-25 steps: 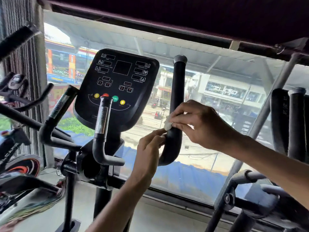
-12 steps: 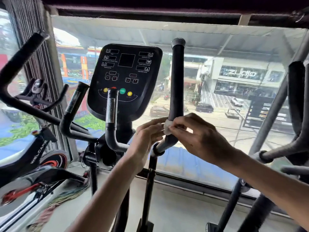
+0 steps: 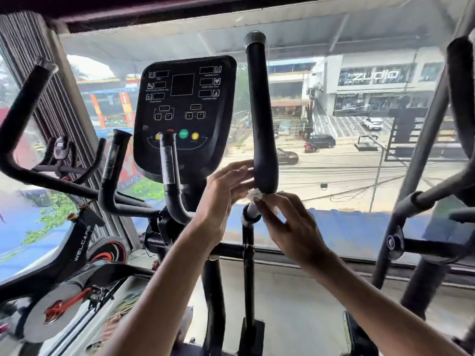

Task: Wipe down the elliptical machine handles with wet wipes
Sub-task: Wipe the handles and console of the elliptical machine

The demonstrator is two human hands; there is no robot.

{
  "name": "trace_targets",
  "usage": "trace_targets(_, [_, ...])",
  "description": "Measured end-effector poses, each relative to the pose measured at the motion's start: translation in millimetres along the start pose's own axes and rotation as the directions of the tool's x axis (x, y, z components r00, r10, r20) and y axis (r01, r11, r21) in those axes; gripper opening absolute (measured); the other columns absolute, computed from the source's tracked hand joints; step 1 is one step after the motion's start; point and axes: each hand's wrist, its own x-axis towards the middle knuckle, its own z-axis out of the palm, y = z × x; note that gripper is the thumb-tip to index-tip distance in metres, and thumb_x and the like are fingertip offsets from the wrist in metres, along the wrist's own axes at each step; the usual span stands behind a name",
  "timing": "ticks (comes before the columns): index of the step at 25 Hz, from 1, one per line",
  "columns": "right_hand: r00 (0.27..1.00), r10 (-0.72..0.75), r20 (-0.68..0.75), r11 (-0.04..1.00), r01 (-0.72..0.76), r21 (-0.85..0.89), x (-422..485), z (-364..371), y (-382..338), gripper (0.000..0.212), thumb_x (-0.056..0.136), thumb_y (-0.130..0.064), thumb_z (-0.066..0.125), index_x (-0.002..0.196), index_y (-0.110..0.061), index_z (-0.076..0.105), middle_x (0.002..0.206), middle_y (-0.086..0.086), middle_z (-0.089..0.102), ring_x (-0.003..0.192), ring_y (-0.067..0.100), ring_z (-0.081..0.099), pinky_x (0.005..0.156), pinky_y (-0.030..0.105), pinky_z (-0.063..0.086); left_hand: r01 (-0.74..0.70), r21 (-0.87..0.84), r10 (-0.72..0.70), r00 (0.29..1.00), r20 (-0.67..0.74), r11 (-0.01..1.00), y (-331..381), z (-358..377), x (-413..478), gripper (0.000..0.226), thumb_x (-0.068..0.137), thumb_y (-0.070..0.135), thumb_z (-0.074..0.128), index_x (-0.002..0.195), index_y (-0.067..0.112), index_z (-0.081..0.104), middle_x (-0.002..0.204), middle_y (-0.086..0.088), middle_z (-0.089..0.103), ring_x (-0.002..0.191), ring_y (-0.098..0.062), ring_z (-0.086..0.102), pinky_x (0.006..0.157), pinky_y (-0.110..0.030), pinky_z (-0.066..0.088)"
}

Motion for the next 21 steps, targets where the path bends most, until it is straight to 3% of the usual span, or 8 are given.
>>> trace_targets(4, [0.97,0.235,0.069,0.972,-0.234,-0.014,-54,25,-11,0.021,0.102,-0.007,0.061,0.116,-0.006,0.077,0.116,0.003,0.065,0.094,0.024,0.069,0.075,0.038,0.062,0.004,0.029,-0.004,1.0,0.0,1.0,-2,-1,-1,0.028,0.103,0.011,0.049,0.113,0.021,0.073,0.107,0.001,0.079,0.098,-0.012,0.074,0.091,-0.034,0.047])
trace_targets(6, [0.853,0.522,-0.015,0.845,-0.515,0.144,-70,30,-24,0.017,0.099,-0.009,0.068,0.112,-0.008,0.078,0.11,0.005,0.068,0.093,0.022,0.072,0.077,0.038,0.062,0.01,0.018,-0.011,1.0,0.013,1.0,-2,-2,1,0.029,0.103,0.01,0.048,0.112,0.021,0.073,0.107,0.001,0.079,0.099,-0.013,0.074,0.093,-0.036,0.047])
trace_targets(7, [0.719,0.693,-0.053,0.7,-0.653,0.289,-69,30,-36,0.013,0.099,-0.009,0.071,0.108,-0.007,0.079,0.105,0.006,0.071,0.093,0.02,0.073,0.077,0.038,0.062,0.011,0.015,-0.012,1.0,0.012,1.0,-3,-3,2,0.029,0.103,0.009,0.048,0.11,0.022,0.074,0.106,0.001,0.079,0.099,-0.014,0.074,0.094,-0.036,0.047])
trace_targets(9, [0.319,0.947,0.038,0.236,-0.772,0.59,-46,23,-64,0.006,0.095,-0.009,0.075,0.101,-0.009,0.077,0.094,0.004,0.076,0.088,0.017,0.076,0.078,0.037,0.062,0.0,0.018,0.0,1.0,0.005,1.0,-4,-3,4,0.03,0.102,0.009,0.049,0.104,0.023,0.075,0.103,0.0,0.079,0.098,-0.015,0.073,0.096,-0.037,0.046])
trace_targets(11, [-0.034,0.968,0.247,-0.217,-0.603,0.768,-19,30,-84,0.006,0.092,-0.009,0.078,0.096,-0.009,0.074,0.087,0.001,0.079,0.087,0.016,0.077,0.083,0.035,0.061,-0.013,0.055,0.013,1.0,0.008,0.998,-7,-1,5,0.03,0.102,0.009,0.049,0.101,0.022,0.076,0.098,0.001,0.079,0.096,-0.015,0.072,0.096,-0.038,0.047])
trace_targets(12, [-0.117,0.942,0.315,-0.329,-0.504,0.799,-7,38,-89,0.008,0.089,-0.012,0.081,0.093,-0.011,0.075,0.089,0.001,0.079,0.092,0.019,0.077,0.088,0.037,0.06,-0.021,0.064,0.021,1.0,0.004,0.998,-6,-1,5,0.029,0.102,0.009,0.049,0.101,0.022,0.075,0.095,0.003,0.079,0.094,-0.014,0.071,0.096,-0.038,0.047])
trace_targets(15, [-0.272,0.894,0.356,-0.435,-0.338,0.835,14,60,-93,0.008,0.081,-0.023,0.083,0.086,-0.018,0.078,0.1,0.01,0.078,0.103,0.03,0.072,0.094,0.044,0.058,-0.024,0.08,0.023,1.0,0.005,0.997,-8,1,5,0.022,0.096,0.015,0.055,0.103,0.021,0.074,0.093,0.005,0.078,0.092,-0.012,0.071,0.094,-0.039,0.046])
trace_targets(21, [-0.308,0.889,0.339,-0.419,-0.25,0.873,8,79,-91,0.023,0.092,0.0,0.072,0.08,-0.018,0.079,0.088,0.007,0.078,0.082,0.019,0.072,0.077,0.032,0.057,-0.066,0.075,0.067,0.998,-0.012,0.995,-17,1,1,0.027,0.084,0.023,0.058,0.105,0.023,0.075,0.097,0.005,0.078,0.099,-0.012,0.071,0.095,-0.04,0.048])
